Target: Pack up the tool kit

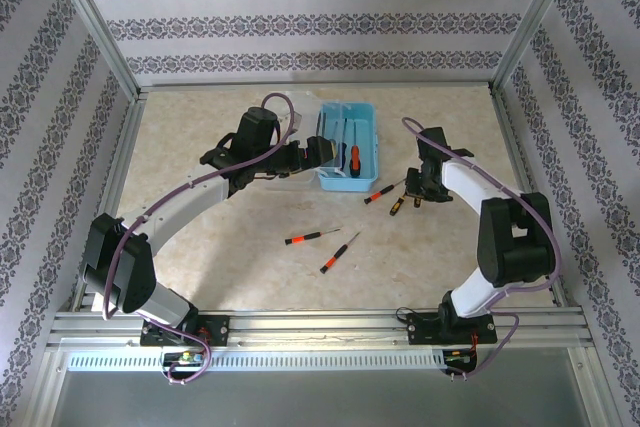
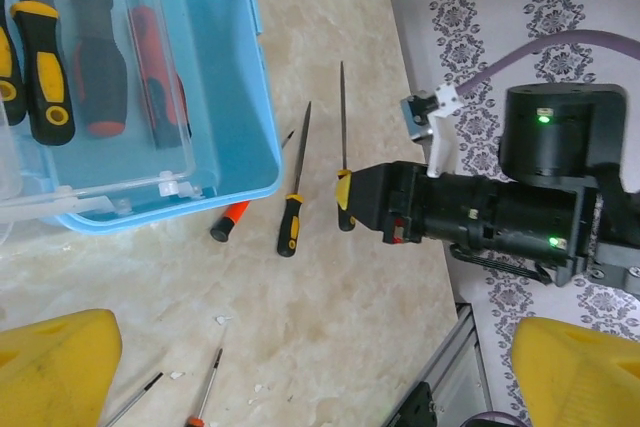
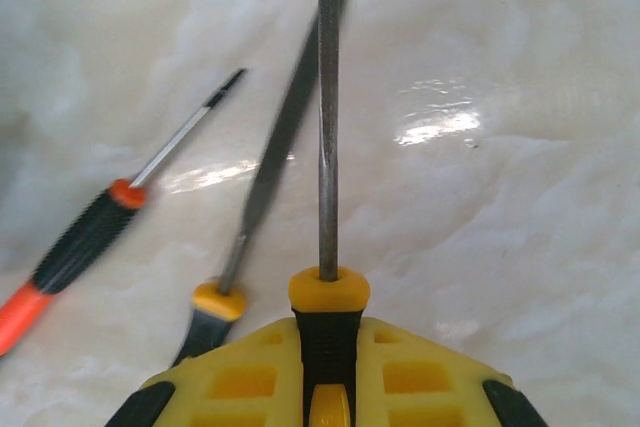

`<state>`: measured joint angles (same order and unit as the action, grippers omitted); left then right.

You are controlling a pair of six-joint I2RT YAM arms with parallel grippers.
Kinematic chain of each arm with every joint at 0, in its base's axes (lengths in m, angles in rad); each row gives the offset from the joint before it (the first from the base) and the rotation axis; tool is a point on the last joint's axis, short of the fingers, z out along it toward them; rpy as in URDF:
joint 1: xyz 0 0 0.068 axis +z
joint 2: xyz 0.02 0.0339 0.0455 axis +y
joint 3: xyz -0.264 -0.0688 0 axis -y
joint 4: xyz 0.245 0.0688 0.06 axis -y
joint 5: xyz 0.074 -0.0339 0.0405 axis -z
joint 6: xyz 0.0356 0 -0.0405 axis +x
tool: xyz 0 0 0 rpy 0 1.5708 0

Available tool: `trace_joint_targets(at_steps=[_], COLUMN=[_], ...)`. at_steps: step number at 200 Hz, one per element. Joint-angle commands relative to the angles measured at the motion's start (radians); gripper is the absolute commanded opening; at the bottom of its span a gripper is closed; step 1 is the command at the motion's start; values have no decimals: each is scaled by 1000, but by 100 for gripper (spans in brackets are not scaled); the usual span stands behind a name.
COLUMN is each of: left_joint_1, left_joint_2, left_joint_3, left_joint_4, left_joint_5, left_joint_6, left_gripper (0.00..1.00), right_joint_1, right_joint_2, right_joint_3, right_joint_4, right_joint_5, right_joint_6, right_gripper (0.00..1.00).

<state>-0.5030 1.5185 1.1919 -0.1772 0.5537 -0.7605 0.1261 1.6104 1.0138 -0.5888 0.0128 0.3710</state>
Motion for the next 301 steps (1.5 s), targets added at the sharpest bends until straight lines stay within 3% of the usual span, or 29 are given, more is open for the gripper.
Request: trace_joint_targets(at_steps=[1, 51, 119, 193, 301], left_joint_1=[20, 113, 258, 263, 264], left_joint_2=[-33, -60, -88, -81, -73], left_joint_3=[31, 21, -6, -8, -8], left_joint_4=[-39, -28, 22, 26, 30], left_joint_5=[-31, -31, 2, 6, 14], left_joint_6=[32, 9, -48, -52, -55], left_gripper=[100, 100, 100, 100, 100], right_joint_1=[37, 176, 357, 382, 373], right_joint_2=[-39, -19, 187, 402, 535], right_joint_3=[53, 177, 497, 741, 845], right_joint_4=[-43, -70, -105, -132, -158], right_joint_5=[21, 26, -6, -86, -120], right_joint_6=[16, 55, 104, 144, 144], right_gripper=[14, 14, 14, 15, 17])
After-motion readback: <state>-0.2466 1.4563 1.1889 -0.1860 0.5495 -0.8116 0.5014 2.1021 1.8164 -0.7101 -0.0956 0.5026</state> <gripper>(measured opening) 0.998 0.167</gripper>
